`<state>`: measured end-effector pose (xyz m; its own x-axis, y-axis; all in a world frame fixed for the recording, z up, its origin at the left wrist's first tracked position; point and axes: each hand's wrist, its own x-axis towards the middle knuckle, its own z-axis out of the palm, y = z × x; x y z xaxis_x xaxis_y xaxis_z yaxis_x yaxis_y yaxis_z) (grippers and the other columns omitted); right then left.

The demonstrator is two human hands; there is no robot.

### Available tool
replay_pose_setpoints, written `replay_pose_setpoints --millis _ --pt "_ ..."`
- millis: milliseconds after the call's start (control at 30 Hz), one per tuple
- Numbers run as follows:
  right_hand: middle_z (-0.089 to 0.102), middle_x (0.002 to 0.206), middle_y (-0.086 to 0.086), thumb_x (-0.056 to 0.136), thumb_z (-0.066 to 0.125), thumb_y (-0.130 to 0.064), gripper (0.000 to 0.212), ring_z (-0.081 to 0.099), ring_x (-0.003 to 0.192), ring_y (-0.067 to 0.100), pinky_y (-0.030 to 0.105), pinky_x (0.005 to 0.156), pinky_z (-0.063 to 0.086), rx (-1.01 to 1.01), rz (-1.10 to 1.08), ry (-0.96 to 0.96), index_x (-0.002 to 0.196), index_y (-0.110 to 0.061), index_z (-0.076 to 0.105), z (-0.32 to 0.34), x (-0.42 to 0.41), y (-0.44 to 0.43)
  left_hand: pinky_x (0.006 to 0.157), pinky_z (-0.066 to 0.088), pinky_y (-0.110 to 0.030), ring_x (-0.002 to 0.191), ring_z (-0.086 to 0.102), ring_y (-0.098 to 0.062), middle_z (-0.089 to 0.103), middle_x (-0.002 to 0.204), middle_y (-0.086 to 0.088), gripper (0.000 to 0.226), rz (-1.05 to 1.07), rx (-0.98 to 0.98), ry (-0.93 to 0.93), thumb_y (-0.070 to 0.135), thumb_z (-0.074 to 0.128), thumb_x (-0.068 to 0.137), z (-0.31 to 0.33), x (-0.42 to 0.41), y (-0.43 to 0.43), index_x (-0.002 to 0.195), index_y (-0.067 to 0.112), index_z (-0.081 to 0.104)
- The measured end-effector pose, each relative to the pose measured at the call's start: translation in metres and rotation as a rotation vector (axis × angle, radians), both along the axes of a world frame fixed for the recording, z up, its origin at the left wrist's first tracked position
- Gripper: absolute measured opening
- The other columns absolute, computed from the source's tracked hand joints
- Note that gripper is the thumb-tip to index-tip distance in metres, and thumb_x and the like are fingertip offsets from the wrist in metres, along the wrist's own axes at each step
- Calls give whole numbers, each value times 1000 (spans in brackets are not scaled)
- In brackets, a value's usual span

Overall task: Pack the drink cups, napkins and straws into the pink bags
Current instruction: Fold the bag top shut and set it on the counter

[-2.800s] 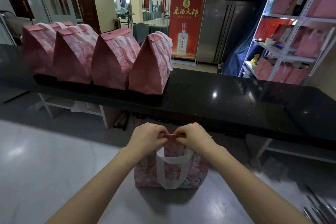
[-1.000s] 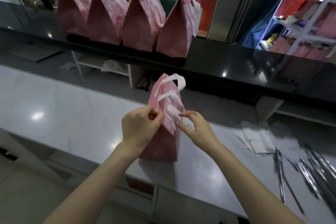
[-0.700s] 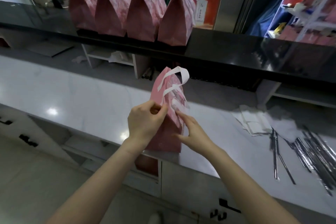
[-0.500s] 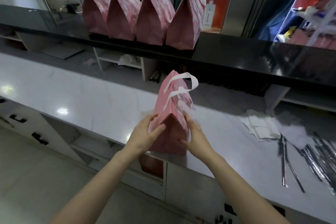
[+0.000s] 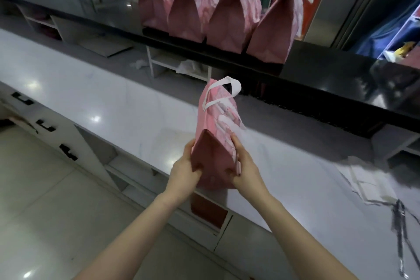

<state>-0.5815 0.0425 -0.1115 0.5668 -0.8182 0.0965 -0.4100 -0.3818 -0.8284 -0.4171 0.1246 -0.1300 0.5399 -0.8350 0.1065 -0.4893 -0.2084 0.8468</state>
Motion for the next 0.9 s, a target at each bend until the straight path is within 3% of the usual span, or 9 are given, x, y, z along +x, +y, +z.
replay_pose_setpoints --millis 100,167,267,400,467,567,667,767,900 --pt "31 152 -16 76 58 2 97 37 136 9 32 103 43 -11 57 -10 144 -55 18 9 57 9 71 45 -30 91 65 -33 67 101 -6 70 116 -48 -50 8 59 82 4 51 13 139 37 28" --pt "31 153 -17 76 56 3 96 38 136 10 38 106 42 -23 80 -9 144 -54 19 15 102 17 76 47 -30 93 64 -29 64 101 2 71 154 -102 -27 6 58 83 11 89 24 138 38 28" --pt "42 147 -11 75 52 5 97 48 128 15 43 98 48 -29 107 -19 145 -52 19 27 177 29 80 48 -30 97 66 -25 63 101 11 69 181 -188 -16 3 57 83 27 158 41 134 42 30" --pt "46 143 -12 72 49 5 99 54 121 16 43 95 51 -41 157 -72 143 -56 19 50 284 45 84 50 -31 99 67 -20 69 105 9 68 211 -255 -34 4 57 85 53 264 61 131 47 32" --pt "47 141 -13 72 49 5 99 56 120 14 41 95 51 -53 179 -103 143 -56 19 65 335 50 89 52 -38 102 66 -20 69 109 6 66 209 -288 -33 3 57 86 69 311 68 131 45 34" --pt "45 143 -18 74 50 4 98 54 121 12 37 95 51 -88 197 -149 143 -57 19 87 401 56 76 54 -35 90 65 -23 65 100 8 66 251 -294 -127 5 59 83 93 378 74 129 44 32" --pt "42 143 -19 77 50 3 95 53 122 10 42 95 52 -113 212 -195 143 -58 18 109 454 53 56 38 -7 67 52 -6 57 87 14 66 278 -284 -225 10 60 82 113 434 72 130 45 30" --pt "44 143 -16 79 51 4 94 50 125 9 43 97 50 -145 199 -244 144 -56 20 126 496 40 53 39 -4 62 47 7 53 82 17 66 269 -310 -240 8 59 82 133 477 61 131 42 31" --pt "47 143 -7 79 53 6 96 54 123 15 44 97 50 -188 171 -291 144 -56 18 143 545 15 53 35 -8 66 52 -3 57 84 13 67 238 -343 -255 6 52 82 155 523 32 132 45 29"
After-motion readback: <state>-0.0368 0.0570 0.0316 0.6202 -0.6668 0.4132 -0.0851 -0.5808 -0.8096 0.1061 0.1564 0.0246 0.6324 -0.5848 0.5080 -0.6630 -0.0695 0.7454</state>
